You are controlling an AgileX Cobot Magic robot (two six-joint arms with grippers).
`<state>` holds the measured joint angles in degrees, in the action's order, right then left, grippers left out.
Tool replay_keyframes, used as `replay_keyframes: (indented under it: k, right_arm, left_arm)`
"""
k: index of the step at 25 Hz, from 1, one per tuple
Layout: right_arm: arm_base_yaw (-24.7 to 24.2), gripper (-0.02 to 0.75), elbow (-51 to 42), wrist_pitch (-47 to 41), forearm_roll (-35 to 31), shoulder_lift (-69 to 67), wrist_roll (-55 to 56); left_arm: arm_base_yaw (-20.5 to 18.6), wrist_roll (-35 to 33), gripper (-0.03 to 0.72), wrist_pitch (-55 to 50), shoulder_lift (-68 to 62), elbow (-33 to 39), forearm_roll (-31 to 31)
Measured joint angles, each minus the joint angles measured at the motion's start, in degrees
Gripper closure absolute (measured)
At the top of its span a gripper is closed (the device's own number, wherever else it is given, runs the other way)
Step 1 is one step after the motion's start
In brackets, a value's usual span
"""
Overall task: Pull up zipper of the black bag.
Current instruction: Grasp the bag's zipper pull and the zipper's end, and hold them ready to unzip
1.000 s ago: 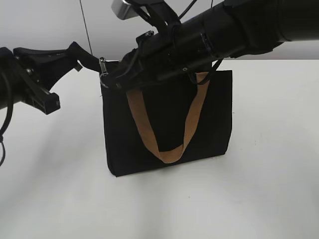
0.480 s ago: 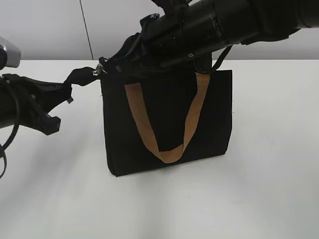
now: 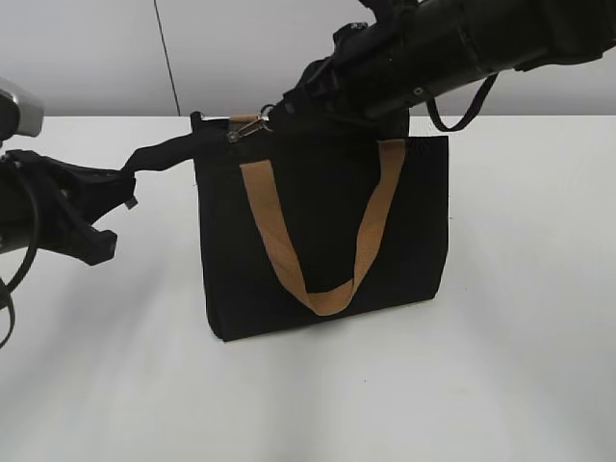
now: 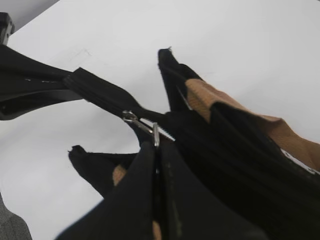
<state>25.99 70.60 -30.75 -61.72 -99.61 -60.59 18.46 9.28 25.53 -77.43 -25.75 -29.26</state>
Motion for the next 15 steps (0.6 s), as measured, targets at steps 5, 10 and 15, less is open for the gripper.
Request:
replay_keyframes:
  k: [5,10,15]
  right_arm:
    - [-3.3,0.739,-0.1,-1.9,0.1,-0.1,0.6]
    - [-7.4,0.739,-0.1,-4.8,0.2,-0.1,0.9]
    - [-12.6,0.739,-0.1,-9.2,0.4,-0.1,1.1]
  left_arm:
    - [0.1,0.0,0.697,-1.4,0.0,0.0,0.1]
    - [0.2,0.0,0.697,-2.2,0.0,0.0,0.1]
    - [0.2,0.0,0.697,-3.0,0.0,0.0,0.1]
